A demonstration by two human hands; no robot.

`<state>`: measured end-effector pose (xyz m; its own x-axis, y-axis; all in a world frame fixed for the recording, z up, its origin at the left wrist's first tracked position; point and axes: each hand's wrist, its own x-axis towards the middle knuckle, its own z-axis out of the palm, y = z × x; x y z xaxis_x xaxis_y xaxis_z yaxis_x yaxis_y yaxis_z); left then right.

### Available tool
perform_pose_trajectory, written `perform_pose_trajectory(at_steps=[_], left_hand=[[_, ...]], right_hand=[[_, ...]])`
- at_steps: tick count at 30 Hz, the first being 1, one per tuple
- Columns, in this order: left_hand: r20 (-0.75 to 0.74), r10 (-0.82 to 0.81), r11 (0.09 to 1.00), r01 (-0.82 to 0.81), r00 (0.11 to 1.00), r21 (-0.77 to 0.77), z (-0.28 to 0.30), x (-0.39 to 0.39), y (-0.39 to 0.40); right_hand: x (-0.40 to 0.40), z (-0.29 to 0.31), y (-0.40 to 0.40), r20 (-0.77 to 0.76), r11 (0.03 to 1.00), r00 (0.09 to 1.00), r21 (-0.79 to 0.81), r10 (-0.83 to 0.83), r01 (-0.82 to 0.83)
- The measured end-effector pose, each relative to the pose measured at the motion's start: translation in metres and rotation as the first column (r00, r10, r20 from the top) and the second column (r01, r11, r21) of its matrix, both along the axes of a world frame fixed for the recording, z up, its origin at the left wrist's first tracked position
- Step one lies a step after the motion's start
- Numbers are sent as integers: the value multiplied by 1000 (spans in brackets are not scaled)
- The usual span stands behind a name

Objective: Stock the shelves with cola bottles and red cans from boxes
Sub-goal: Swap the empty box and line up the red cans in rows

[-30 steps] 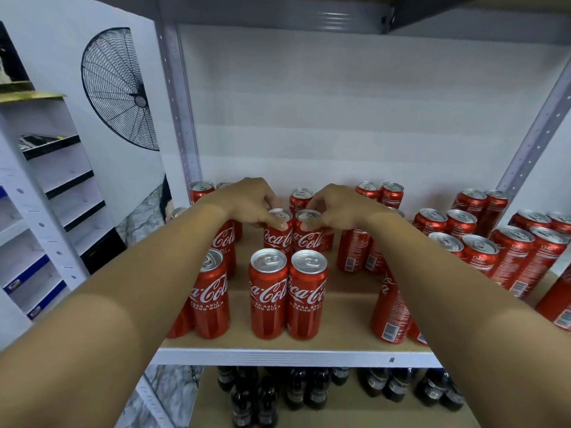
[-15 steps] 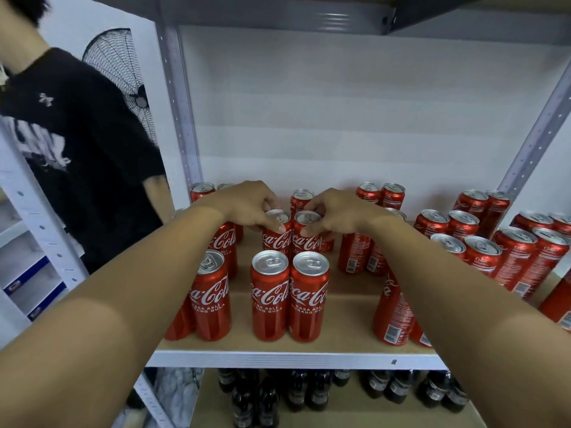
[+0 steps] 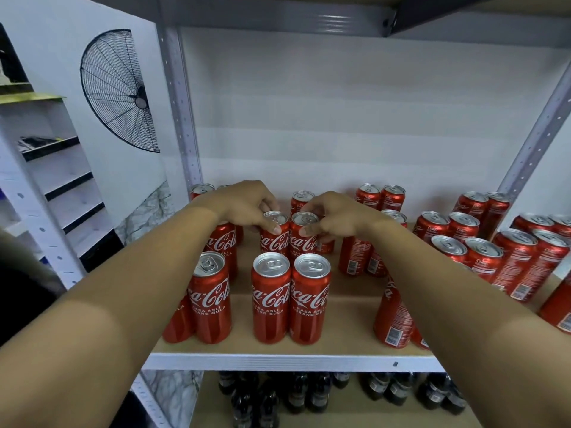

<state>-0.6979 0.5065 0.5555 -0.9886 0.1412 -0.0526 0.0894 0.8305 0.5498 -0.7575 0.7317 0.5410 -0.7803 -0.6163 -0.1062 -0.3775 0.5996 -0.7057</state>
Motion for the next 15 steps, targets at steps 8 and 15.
perform_pose_trajectory(at_steps=[8,15], left_hand=[[63,-5,1000,6,998,-12,4,-4,-1],[-25,18,1000,-18,1000,4,19,-22,-8]], right_hand=[[-4,2,0,31,1000,999,21,7,-8],[-15,29,11,-217,997,974,18,-70,75]])
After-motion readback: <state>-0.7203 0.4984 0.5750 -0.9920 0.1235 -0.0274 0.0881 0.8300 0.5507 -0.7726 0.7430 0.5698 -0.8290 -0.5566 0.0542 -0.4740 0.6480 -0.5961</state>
